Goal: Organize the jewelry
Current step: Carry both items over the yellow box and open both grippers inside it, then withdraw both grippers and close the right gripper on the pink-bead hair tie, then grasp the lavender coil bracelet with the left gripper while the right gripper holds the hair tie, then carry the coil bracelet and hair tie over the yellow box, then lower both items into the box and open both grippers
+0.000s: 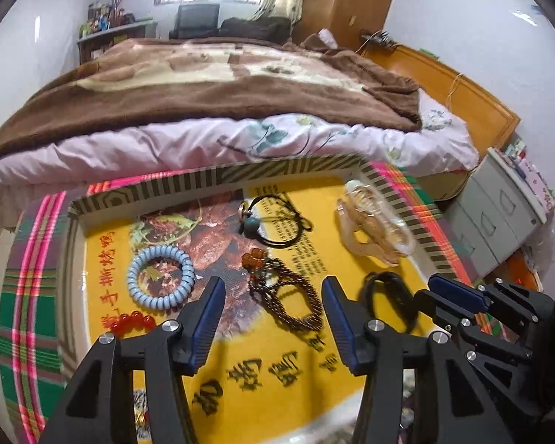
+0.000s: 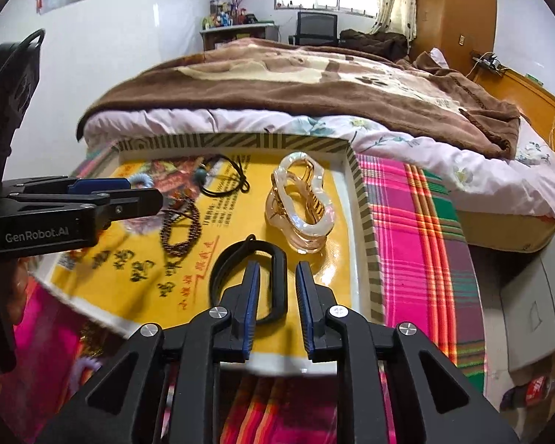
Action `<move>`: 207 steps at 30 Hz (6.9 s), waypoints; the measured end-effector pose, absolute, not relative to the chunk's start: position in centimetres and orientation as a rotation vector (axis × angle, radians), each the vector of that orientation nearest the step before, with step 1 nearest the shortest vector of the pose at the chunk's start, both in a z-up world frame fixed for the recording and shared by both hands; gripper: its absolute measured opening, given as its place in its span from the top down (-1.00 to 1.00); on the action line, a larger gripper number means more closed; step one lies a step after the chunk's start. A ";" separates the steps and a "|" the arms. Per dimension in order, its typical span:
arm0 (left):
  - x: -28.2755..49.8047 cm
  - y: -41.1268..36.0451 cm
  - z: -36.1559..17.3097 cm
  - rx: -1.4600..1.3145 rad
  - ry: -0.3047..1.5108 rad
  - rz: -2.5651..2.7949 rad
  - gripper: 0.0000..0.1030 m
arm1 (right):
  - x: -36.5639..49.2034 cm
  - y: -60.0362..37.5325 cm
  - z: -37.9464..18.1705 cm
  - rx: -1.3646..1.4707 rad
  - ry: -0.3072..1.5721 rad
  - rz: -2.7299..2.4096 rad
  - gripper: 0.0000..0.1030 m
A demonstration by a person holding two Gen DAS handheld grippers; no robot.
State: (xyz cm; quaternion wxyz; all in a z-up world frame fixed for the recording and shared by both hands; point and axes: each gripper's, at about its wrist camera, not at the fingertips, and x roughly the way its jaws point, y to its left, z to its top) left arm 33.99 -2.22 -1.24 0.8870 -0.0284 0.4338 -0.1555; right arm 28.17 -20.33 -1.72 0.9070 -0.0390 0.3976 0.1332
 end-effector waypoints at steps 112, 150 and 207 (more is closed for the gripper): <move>16.4 0.2 -4.7 0.050 0.976 -0.059 0.82 | 15.3 -29.8 -3.0 0.301 0.815 0.411 0.87; 19.9 1.2 4.1 -0.013 0.800 -0.160 0.82 | 17.0 -28.5 4.0 0.251 0.675 0.419 0.87; 27.8 7.0 0.1 -0.131 0.849 -0.100 -0.15 | 41.3 -9.4 1.2 0.223 0.851 0.590 0.87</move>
